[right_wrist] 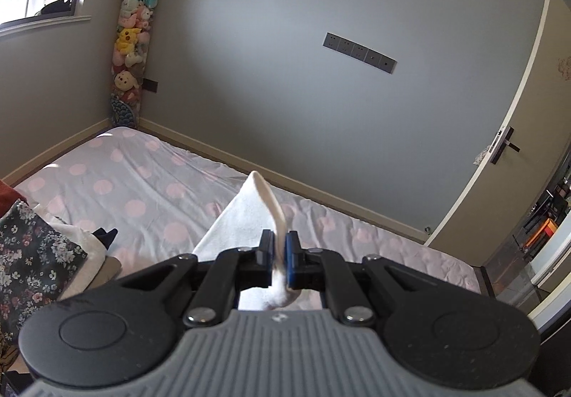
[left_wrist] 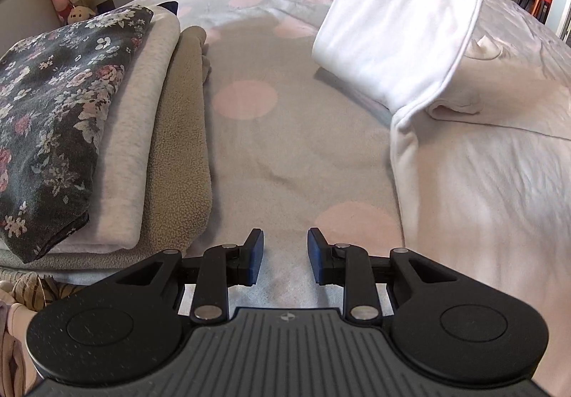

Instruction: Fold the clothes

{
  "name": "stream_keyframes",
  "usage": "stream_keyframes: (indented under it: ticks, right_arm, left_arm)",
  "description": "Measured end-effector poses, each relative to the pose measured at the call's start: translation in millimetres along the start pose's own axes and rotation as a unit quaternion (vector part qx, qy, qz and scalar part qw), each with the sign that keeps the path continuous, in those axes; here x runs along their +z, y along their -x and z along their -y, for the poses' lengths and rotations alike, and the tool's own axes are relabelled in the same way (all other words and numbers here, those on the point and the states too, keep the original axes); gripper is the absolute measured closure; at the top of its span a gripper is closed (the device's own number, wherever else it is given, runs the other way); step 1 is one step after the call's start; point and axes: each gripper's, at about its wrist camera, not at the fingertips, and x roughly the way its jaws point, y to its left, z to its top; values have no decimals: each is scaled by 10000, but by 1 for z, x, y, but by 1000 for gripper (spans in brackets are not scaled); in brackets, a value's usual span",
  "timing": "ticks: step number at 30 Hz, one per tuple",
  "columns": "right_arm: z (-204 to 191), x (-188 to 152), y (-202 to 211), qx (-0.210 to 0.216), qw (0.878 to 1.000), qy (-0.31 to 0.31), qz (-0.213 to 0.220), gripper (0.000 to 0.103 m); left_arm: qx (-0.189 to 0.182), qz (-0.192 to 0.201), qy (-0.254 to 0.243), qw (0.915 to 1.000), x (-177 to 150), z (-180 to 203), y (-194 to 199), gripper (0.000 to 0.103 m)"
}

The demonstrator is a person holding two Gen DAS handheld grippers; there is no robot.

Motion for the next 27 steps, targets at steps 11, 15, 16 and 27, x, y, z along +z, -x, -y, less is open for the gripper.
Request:
stream_keyframes:
  ticks: [11, 15, 16, 27]
  right_arm:
    - [70, -108, -42, 105, 9970, -635, -433, 95]
    - [91, -160, -63, 226, 9934, -922, -649, 95]
    - [97, -172, -67, 245, 9924, -993, -681, 95]
    - [150, -296, -97, 191, 9801, -1825, -759, 95]
  left_arm:
    - [-273, 620, -271, 9973, 5, 20, 21, 78]
    - [-311, 679, -731, 9945, 13, 45, 14, 78]
    - [-291, 676, -827, 9939, 16, 51, 12, 77]
    - [-803, 620, -864, 9911, 96, 64, -33, 61]
